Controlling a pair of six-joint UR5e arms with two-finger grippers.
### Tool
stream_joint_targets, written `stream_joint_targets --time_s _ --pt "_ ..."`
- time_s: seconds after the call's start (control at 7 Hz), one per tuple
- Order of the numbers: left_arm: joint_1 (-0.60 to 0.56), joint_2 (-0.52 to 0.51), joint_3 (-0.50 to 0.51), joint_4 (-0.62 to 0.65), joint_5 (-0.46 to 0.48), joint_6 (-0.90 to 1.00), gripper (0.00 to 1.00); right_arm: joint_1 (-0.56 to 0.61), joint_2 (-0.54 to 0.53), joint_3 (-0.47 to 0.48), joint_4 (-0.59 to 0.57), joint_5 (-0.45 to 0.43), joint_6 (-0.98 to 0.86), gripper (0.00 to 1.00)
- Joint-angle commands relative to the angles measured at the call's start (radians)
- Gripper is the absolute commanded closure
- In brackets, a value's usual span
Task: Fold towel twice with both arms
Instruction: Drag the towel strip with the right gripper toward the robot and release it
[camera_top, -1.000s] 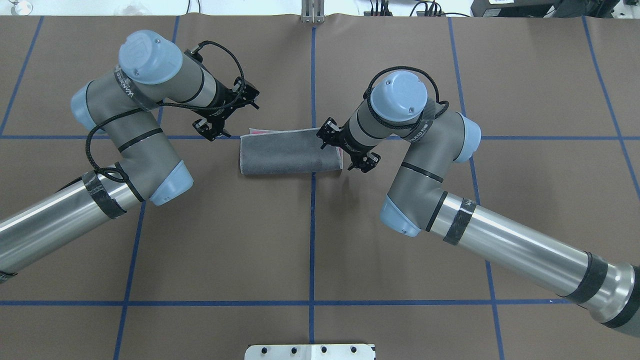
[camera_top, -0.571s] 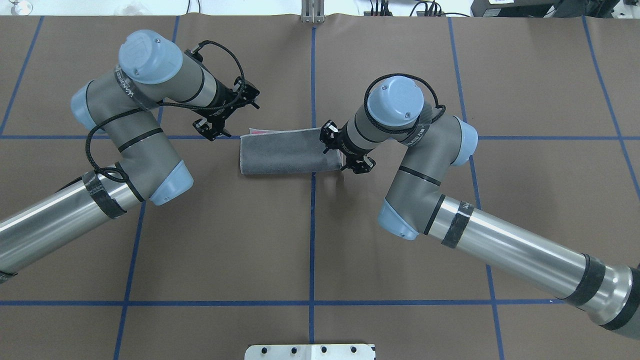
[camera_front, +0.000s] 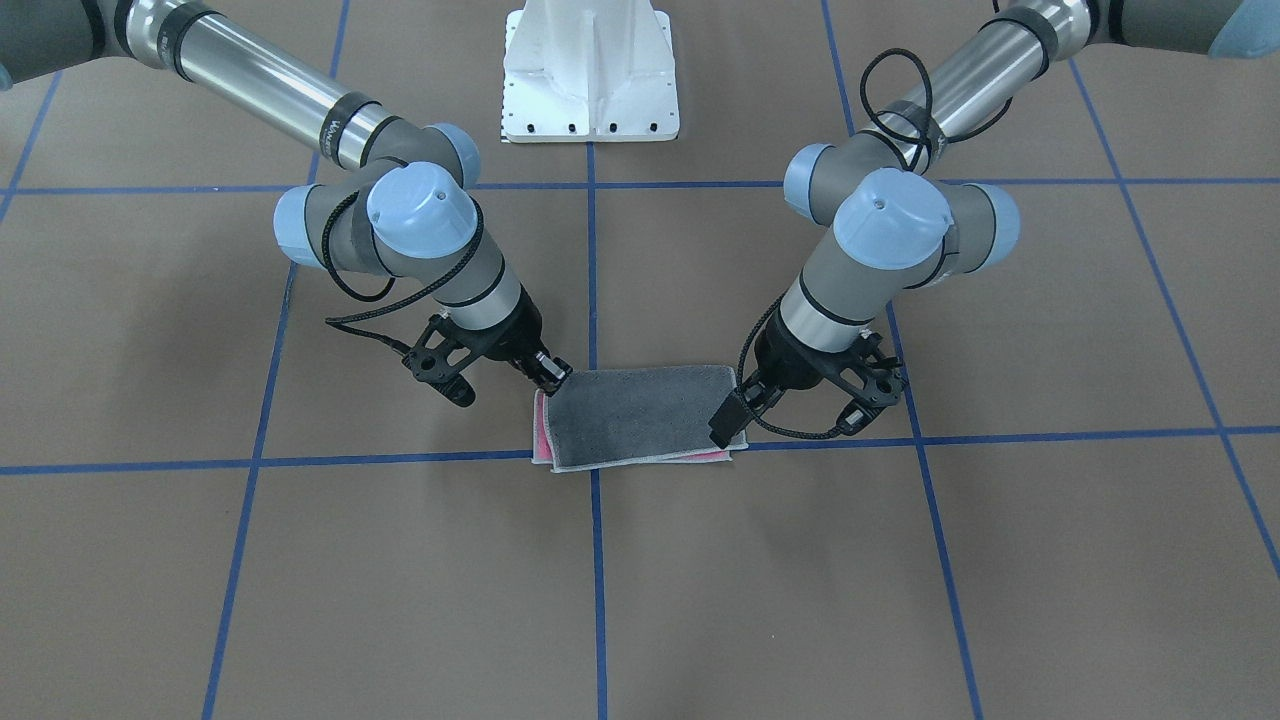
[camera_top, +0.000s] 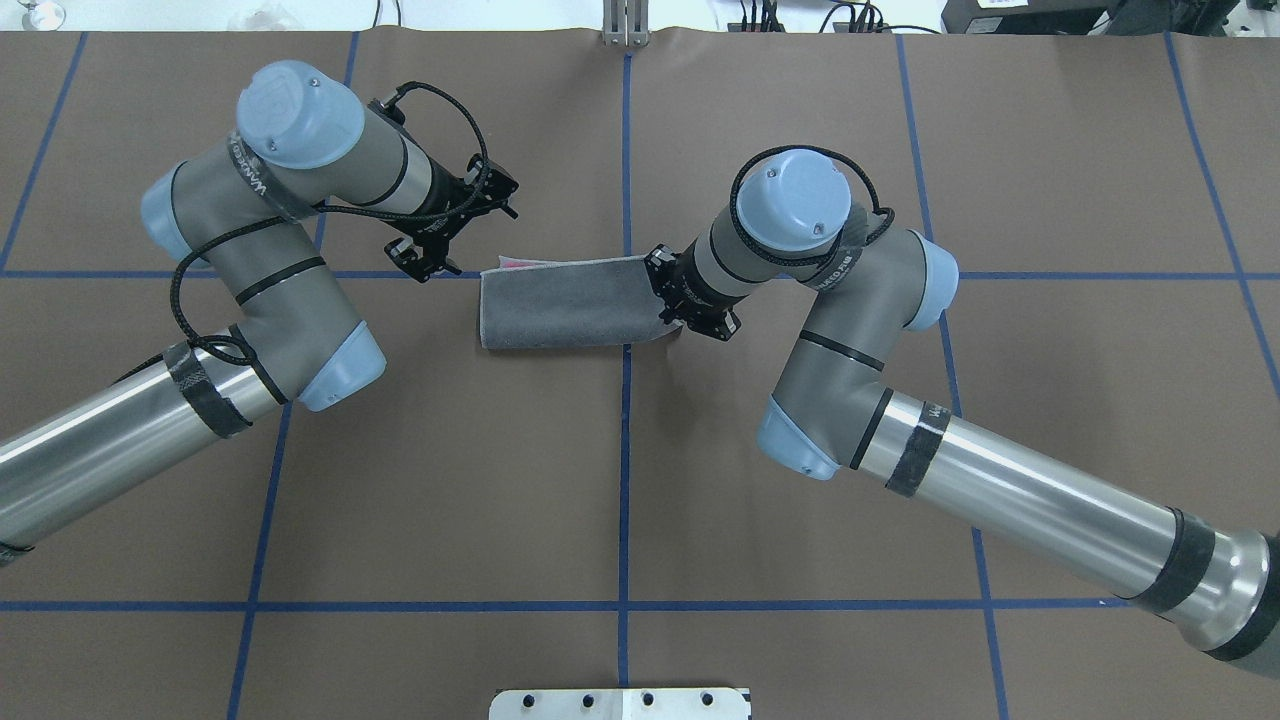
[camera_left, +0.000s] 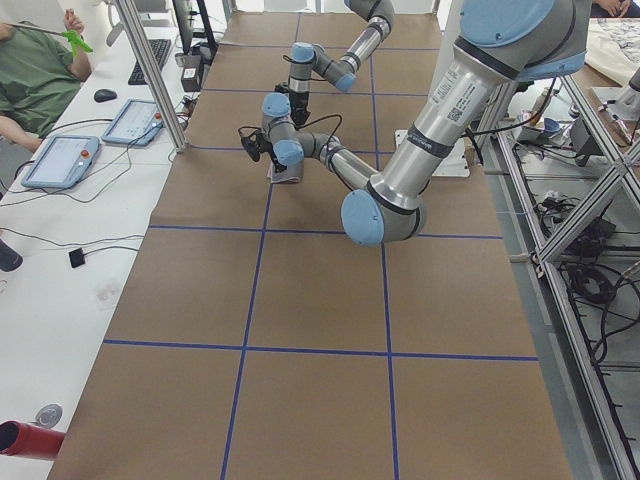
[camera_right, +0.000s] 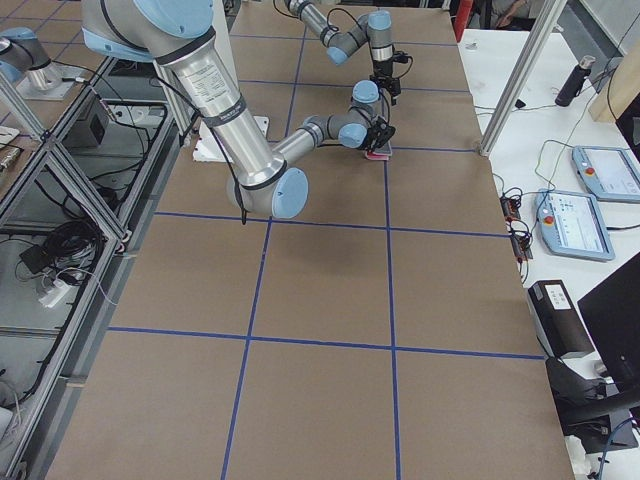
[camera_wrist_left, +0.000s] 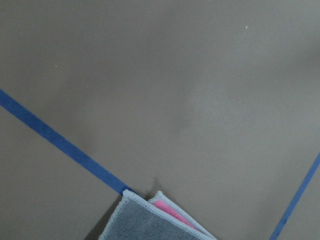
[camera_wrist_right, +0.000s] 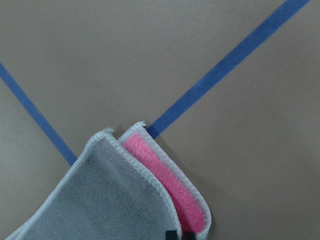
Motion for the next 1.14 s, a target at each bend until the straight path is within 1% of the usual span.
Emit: stream_joint_targets --time_s 0.0,0.14,0.57,0.71,1.0 --pt "-0.003 0.0 0.001 -0.004 0.0 0.02 0.0 0.001 -0.07 0.128 -0.001 0.045 -0.002 1.0" --pt "-0.009 0.0 0.001 -0.004 0.0 0.024 0.0 -0.026 -0.092 0.166 -0.002 0.051 -0.002 1.0" --pt "-0.009 0.005 0.0 -0.005 0.0 0.03 0.0 -0.178 -0.073 0.247 -0.004 0.047 0.048 1.0" --pt "-0.01 0.006 0.0 -0.005 0.0 0.03 0.0 -0.235 -0.036 0.238 -0.004 0.037 0.055 1.0" --pt "-0.01 0.008 -0.002 -0.005 0.0 0.03 0.0 -0.301 0.016 0.211 -0.004 -0.05 0.049 1.0"
